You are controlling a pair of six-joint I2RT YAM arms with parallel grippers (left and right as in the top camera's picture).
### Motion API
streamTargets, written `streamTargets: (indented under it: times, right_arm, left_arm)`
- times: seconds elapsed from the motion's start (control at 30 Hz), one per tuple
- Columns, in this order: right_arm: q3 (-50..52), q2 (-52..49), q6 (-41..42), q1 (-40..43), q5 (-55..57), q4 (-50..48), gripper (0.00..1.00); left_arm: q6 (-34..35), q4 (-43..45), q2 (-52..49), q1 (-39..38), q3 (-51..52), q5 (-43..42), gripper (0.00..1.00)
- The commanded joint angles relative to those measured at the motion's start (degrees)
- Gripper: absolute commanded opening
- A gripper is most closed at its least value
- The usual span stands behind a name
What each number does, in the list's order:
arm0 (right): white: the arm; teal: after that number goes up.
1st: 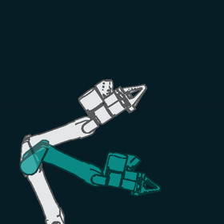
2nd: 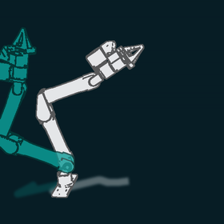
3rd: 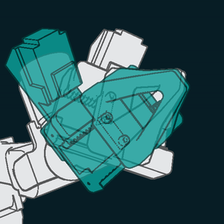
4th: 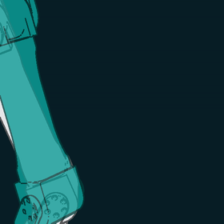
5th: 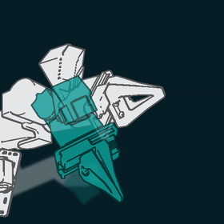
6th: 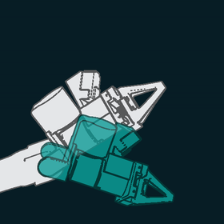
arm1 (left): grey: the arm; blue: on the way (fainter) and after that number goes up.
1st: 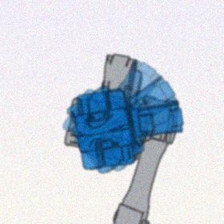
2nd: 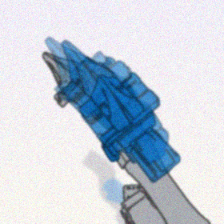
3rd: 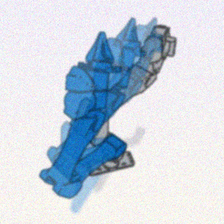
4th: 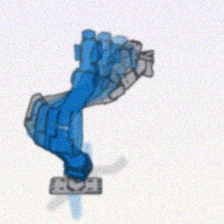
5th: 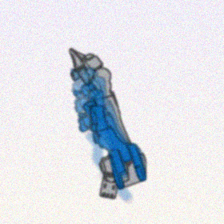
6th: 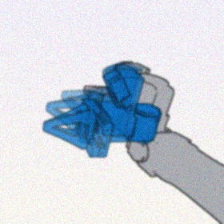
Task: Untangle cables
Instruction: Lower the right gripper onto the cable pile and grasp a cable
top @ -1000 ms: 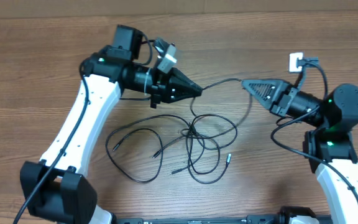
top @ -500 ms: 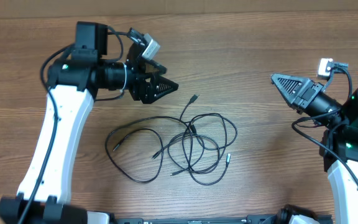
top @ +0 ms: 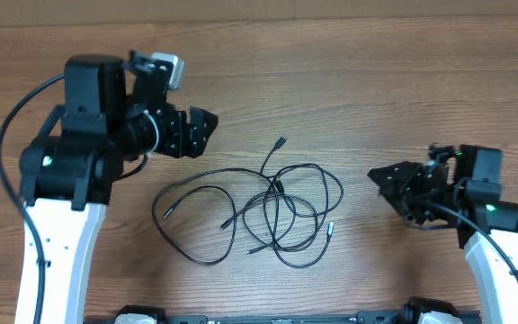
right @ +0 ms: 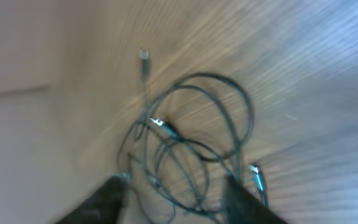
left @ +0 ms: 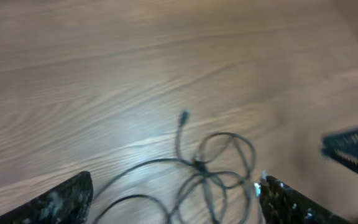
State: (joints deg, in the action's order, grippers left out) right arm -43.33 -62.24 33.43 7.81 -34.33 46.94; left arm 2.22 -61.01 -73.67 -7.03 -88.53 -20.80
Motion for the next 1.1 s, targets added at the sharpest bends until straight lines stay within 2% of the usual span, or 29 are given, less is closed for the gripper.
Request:
streamTargets:
  times: [0.0, 0.13, 0.2, 0.23, 0.4, 0.67, 0.83, 1.07]
  right_arm:
    - [-0.7, 1.2, -4.0, -4.7, 9.5, 0.4, 0.68]
    - [-0.7, 2.3, -5.5, -13.7, 15.0, -0.1, 0.82]
    - [-0.7, 2.5, -5.5, -19.1, 19.1, -0.1, 0.92]
    - [-0.7, 2.5, -5.5, -21.7, 20.5, -0.4, 1.00]
    - [-0.6, 2.4, -5.2, -31.3, 20.0, -5.7, 1.00]
    - [-0.4, 0.7, -4.4, -35.7, 17.3, -11.8, 1.00]
    - [-0.4, -5.4, -4.4, -37.1, 16.9, -15.5, 1.00]
    - [-0.4, -18.8, -4.3, -42.6, 8.7, -27.0, 1.00]
  left_arm:
    - [2.5, -1.3, 2.8, -0.1, -0.5, 8.6, 0.89]
    - [2.5, -2.8, 2.8, -0.1, -0.5, 8.8, 1.00]
    - [2.5, -3.4, 2.8, -0.1, -0.5, 8.8, 1.00]
    - [2.5, -3.7, 2.8, -0.1, -0.5, 8.8, 1.00]
    - [2.5, -3.7, 2.6, -0.1, -0.5, 9.0, 1.00]
    - [2.5, -3.7, 2.2, -0.1, -0.5, 9.0, 1.00]
    - [2.5, -3.7, 2.0, -0.1, -0.5, 9.0, 1.00]
    - [2.5, -3.7, 2.0, -0.1, -0.5, 9.0, 1.00]
